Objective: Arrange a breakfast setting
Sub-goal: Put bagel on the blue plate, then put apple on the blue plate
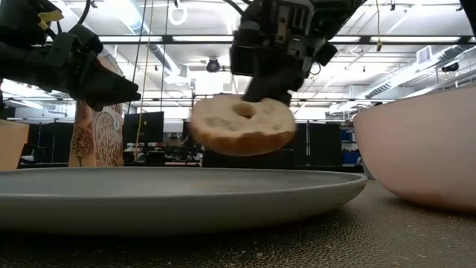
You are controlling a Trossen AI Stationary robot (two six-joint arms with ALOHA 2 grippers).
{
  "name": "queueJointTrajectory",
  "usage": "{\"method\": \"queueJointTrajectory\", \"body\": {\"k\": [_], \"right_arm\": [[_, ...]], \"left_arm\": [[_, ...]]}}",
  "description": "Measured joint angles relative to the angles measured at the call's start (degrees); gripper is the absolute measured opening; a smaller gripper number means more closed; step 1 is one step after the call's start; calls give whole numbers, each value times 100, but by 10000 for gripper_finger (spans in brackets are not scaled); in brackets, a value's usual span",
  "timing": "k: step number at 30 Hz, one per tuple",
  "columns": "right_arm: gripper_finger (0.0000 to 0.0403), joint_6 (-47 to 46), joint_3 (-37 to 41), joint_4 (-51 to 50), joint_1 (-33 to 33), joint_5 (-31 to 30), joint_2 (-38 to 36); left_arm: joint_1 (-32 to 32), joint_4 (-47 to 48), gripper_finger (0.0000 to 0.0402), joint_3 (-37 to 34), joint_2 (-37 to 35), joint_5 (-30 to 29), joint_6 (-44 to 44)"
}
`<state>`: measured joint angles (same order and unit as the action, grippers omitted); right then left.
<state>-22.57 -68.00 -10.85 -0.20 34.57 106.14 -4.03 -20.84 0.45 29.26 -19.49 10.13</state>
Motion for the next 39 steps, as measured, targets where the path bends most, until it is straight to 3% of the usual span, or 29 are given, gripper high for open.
{"method": "queueJointTrajectory", "body": {"k": [17,30,39], "right_arm": [[61,-218,-79,-217,426,89,549],[156,-107,-255,-704,349,50,504],[164,717,-1607,-2861,307,-1396,482]], "left_arm": [[-9,153,192,0,-2,116,621],[-9,127,192,0,-2,118,582],[-9,136,192,0,-2,118,579]]}}
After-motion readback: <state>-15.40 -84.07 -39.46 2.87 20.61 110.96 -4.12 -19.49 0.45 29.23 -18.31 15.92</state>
